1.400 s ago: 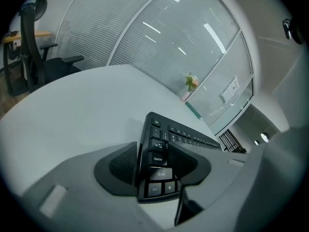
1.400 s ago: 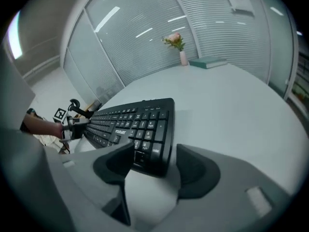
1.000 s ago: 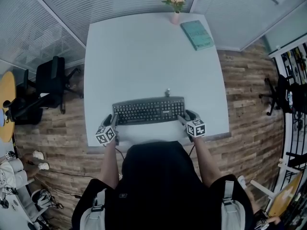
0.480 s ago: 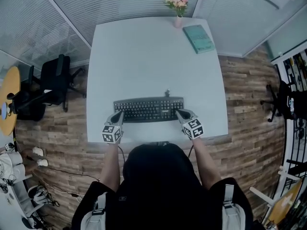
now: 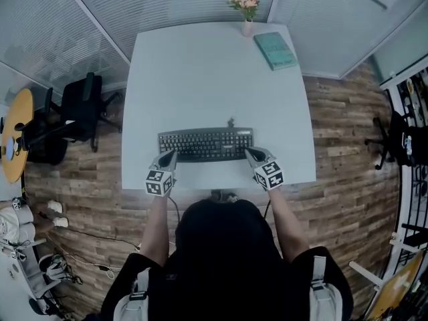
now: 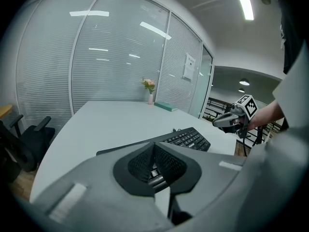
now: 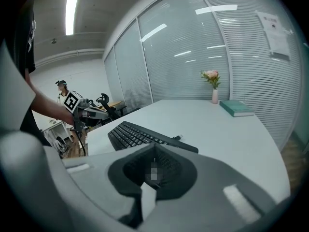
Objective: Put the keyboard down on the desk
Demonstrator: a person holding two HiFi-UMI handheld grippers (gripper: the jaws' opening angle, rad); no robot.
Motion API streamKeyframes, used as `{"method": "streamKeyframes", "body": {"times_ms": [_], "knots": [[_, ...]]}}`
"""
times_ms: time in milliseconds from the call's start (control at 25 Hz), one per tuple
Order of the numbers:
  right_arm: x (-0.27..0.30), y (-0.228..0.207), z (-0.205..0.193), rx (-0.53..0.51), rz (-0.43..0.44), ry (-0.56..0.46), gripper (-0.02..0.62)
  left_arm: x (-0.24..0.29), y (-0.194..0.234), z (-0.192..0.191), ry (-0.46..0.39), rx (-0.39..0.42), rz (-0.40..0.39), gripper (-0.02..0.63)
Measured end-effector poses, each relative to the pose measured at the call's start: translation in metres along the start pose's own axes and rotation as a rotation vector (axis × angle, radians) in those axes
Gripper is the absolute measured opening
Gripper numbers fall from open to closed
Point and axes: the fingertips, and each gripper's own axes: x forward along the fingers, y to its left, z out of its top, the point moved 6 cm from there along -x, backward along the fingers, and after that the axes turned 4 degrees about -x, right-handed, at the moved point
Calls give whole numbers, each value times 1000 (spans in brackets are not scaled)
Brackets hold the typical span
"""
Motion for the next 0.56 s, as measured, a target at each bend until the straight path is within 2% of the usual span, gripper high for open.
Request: {"method": "streamKeyframes", "body": {"times_ms": [560], "knots": [[5, -13, 0, -11, -1, 5, 2, -7, 0, -6, 8, -13, 32, 9]]}}
